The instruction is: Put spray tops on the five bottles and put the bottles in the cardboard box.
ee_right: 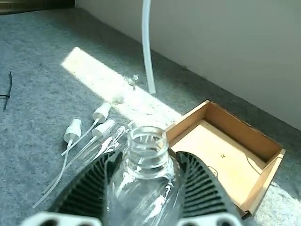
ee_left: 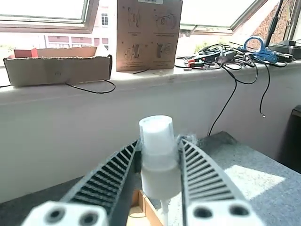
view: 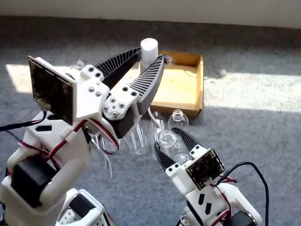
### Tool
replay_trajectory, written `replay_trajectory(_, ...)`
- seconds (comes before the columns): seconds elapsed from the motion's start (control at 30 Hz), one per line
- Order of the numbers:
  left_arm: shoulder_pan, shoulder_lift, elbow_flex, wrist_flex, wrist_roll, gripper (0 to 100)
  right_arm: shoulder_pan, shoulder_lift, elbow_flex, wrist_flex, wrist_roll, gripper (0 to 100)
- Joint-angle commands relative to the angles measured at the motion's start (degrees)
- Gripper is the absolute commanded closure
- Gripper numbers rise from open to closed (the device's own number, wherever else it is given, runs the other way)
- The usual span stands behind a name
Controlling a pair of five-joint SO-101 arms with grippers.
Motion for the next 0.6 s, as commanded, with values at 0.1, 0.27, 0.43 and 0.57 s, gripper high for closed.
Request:
replay_trajectory(0.1, 0.13, -0.48, 1.8, -1.67, 0.0, 96, 0.75, -0.31, -0.4, -1.27, 0.09, 99.5)
replay_trajectory(0.27, 4.53, -0.84, 2.51, -1.32, 1.93, 96, 0.84, -0.31, -0.31, -3.82, 0.09, 99.5)
replay_trajectory(0.43, 5.32, -0.4, 2.59, -1.41, 2.2, 96, 0.84, -0.31, -0.48, -3.65, 0.09, 99.5)
replay_trajectory(0.57, 5.41, -0.84, 2.59, -1.32, 2.29, 96, 0.92, -0.31, -0.31, -4.0, 0.09, 99.5)
